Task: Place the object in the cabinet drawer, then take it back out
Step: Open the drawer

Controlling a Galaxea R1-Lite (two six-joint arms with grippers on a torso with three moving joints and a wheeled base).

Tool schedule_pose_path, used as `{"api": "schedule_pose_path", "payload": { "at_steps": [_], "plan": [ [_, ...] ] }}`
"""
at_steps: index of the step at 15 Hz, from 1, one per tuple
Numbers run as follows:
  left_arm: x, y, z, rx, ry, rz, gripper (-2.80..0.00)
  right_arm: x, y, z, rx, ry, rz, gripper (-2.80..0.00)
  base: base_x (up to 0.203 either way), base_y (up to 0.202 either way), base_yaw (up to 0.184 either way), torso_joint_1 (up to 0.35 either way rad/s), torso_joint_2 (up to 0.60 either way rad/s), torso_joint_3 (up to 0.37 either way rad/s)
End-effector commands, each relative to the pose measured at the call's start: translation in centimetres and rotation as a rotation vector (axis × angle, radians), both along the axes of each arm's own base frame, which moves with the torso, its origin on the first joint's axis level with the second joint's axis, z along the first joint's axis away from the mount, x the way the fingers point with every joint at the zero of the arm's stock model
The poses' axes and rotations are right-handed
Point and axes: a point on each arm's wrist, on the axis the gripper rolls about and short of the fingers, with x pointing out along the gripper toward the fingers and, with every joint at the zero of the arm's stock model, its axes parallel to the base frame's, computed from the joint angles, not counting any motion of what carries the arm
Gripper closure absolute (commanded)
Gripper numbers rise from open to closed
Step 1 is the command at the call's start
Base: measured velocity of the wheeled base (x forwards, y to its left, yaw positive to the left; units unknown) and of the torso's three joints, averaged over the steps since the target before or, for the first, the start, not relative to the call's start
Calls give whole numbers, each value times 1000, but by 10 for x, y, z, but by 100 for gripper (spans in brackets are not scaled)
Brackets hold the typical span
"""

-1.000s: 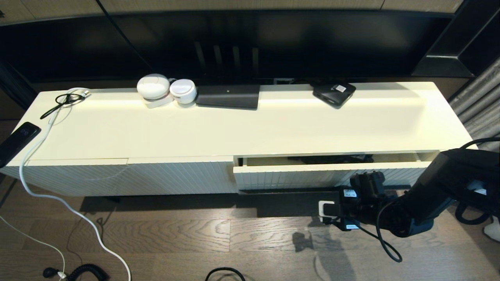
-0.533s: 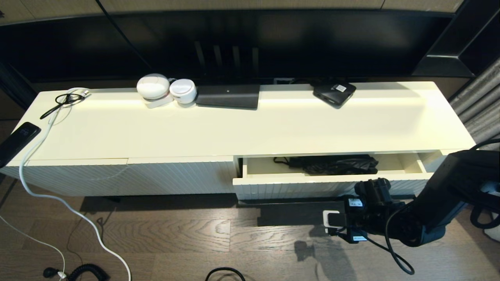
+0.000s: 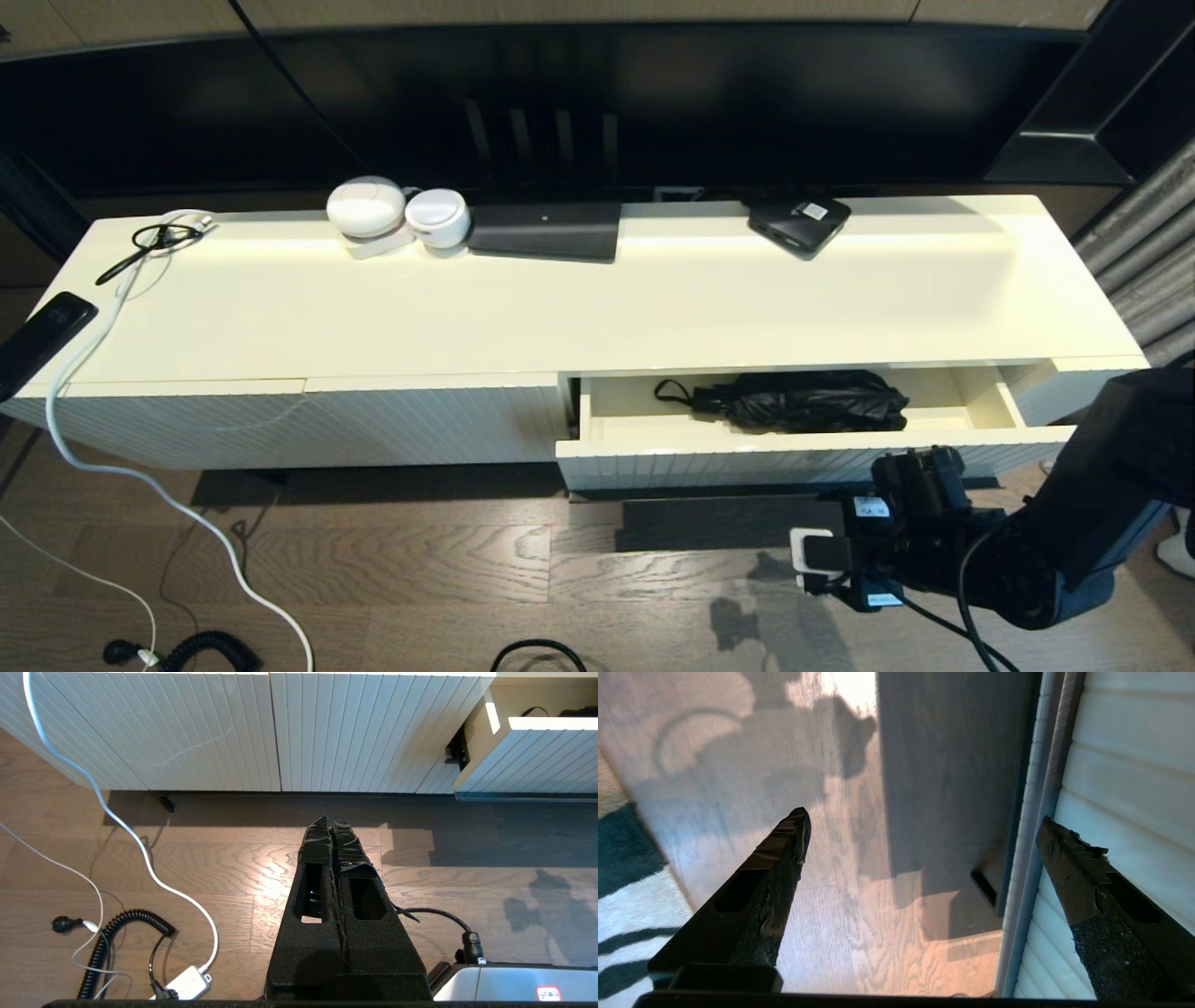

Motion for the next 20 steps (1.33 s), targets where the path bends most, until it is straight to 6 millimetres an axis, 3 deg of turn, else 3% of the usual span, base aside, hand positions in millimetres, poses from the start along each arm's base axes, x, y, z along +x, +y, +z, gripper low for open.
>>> {"api": "schedule_pose_path", "payload": {
  "at_steps": [1, 5, 7, 11, 12, 17, 19, 20],
  "plan": [
    [0, 0, 0, 0, 0, 1, 0, -6, -1, 0, -6, 3, 8, -280, 0, 0, 0, 0, 0, 0],
    [0, 0, 0, 0, 1, 1, 0, -16, -3, 30, 11, -68, 8, -280, 0, 0, 0, 0, 0, 0],
    [0, 0, 0, 0, 1, 1, 0, -31, -7, 51, 16, -96, 7, -280, 0, 0, 0, 0, 0, 0],
    [0, 0, 0, 0, 1, 1, 0, -85, -20, 106, 32, -167, 2, -280, 0, 0, 0, 0, 0, 0],
    [0, 0, 0, 0, 1, 1, 0, -102, -25, 118, 34, -177, -1, 0, 0, 0, 0, 0, 0, 0],
    [0, 0, 0, 0, 1, 1, 0, -194, -47, 160, 45, -98, -38, 0, 0, 0, 0, 0, 0, 0],
    [0, 0, 0, 0, 0, 1, 0, -216, -52, 175, 53, -56, -57, 0, 0, 0, 0, 0, 0, 0],
    [0, 0, 0, 0, 1, 1, 0, -217, -52, 181, 57, -45, -63, 0, 0, 0, 0, 0, 0, 0]
  ]
}}
